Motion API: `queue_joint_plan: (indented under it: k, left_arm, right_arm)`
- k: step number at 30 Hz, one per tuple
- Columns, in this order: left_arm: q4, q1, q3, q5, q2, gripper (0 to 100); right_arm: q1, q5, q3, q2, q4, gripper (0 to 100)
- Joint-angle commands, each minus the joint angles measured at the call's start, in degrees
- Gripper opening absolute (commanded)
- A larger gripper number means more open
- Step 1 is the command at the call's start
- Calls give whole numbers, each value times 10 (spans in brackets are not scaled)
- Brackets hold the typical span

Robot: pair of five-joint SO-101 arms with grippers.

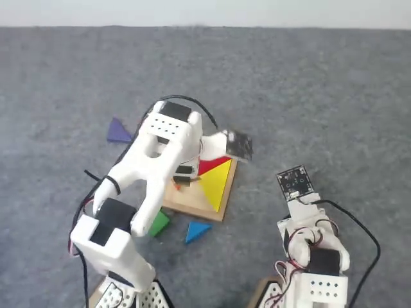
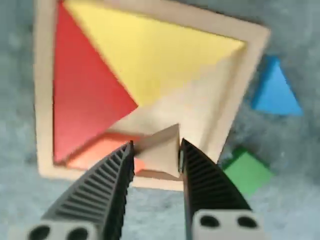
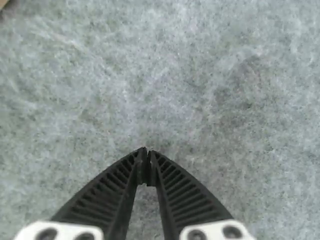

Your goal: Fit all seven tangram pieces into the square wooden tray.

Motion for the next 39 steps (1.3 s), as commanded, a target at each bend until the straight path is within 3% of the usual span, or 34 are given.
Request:
queue_joint_plan:
  k: [1, 7, 10, 14, 22, 27, 30, 33, 36, 39]
  left_arm:
    - [7, 21, -21, -78, -4, 109]
    - [-15, 28, -23, -202, -4, 112]
    - [-54, 28, -22, -212, -4, 122]
    - [-91, 29, -22, -210, -4, 208]
    - [-91, -15, -40, -203, -17, 231]
    - [15, -27, -91, -98, -94, 212]
    - [50, -17, -99, 30, -211, 167]
    - [-7, -17, -49, 203, -326, 164]
    - [-109, -17, 86, 400, -396, 166]
    - [-200, -17, 237, 483, -418, 166]
  right_arm:
    - [-2, 4, 10, -9, 1, 8]
    - [-2, 4, 10, -9, 1, 8]
    - [-2, 4, 10, -9, 1, 8]
    - [-2, 4, 10, -9, 1, 8]
    - [-2, 4, 10, -9, 1, 8]
    - [-2, 4, 10, -9, 1, 8]
    - [-2, 4, 10, -9, 1, 8]
    - [-2, 4, 10, -9, 1, 8]
    - [-2, 4, 10, -9, 1, 8]
    - [-2, 4, 10, -9, 1, 8]
